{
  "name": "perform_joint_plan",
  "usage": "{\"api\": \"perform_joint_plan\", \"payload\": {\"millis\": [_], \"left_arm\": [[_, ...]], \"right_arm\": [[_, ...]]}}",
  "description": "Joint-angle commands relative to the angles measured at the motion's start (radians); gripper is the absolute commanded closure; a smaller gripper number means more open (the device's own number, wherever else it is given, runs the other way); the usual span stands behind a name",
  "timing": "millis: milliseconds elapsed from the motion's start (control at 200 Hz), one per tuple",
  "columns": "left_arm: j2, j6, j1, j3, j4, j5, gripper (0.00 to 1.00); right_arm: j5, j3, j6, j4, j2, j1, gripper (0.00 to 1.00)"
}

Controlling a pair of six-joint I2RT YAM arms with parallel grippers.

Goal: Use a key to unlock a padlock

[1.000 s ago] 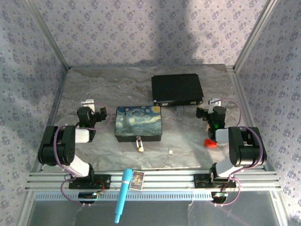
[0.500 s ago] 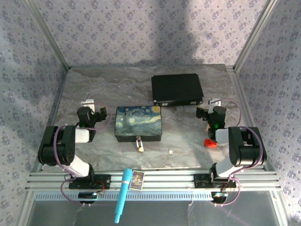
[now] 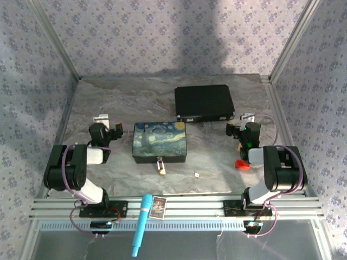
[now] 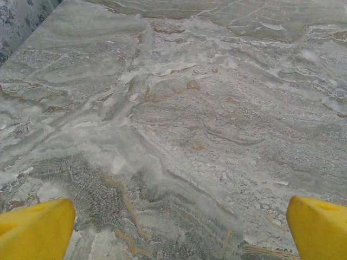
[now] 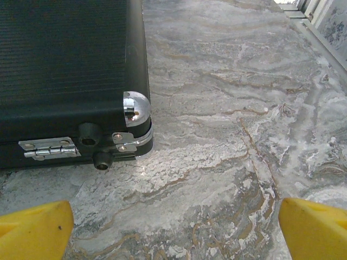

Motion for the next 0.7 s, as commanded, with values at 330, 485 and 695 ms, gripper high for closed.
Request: {"api": "perform_joint_plan", "payload": {"millis": [330,485,695], "left_arm": [[-0.456,-0.233,0.01,0.089,-0.477,-0.046,0.0],[-0.6,-0.588,0.009,0.174,-0.748,0.038,0.0],[-0.686,-0.753,-0.053,0.178,-0.889,0.274,0.0]], "right_arm": [[0.01,0.141,0.076,-0.487,-0.361,-0.007,0.01],[-0.083,0.278,0.33,-0.876,-0.421,-0.066,0.01],[-0.457,0.342,0.31,-1.075,-0.382,-0.034,0.01]]}}
